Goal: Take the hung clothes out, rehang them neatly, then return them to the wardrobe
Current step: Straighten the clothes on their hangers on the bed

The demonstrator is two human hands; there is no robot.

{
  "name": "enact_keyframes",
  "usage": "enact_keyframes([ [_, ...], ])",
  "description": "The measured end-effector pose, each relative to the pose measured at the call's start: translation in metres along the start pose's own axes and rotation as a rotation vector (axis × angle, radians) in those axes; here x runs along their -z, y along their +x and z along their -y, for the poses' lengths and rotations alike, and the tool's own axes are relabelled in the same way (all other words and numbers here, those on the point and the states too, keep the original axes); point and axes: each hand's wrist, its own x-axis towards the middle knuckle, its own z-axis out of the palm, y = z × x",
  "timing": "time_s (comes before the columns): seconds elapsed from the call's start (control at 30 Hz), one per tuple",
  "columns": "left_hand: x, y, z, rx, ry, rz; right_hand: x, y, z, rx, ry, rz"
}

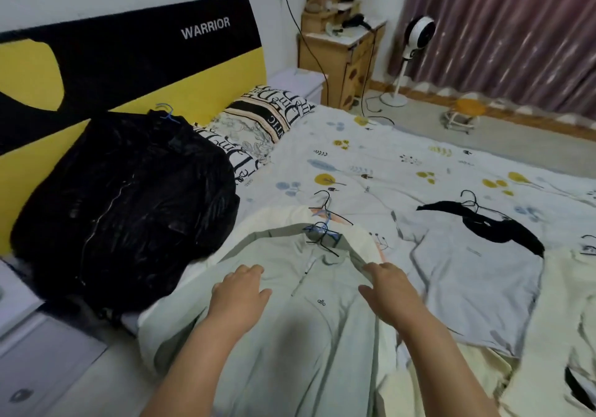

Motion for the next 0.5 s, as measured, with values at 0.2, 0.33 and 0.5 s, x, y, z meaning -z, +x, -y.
enact_keyframes([
  [0.2, -0.019, 0.081, 0.01, -0.031, 0.064, 0.061, -0.026, 0.084, -0.013, -0.105, -0.002, 0.069],
  [0.33, -0.041, 0.129, 0.017, -0.073, 0.113, 0.131, -0.05, 0.133, -0.015, -0.154, 0.01, 0.12],
  [0.5, -0.067, 0.201, 0.028, -0.17, 0.176, 0.194, -0.087, 0.188, -0.016, -0.212, 0.049, 0.111],
])
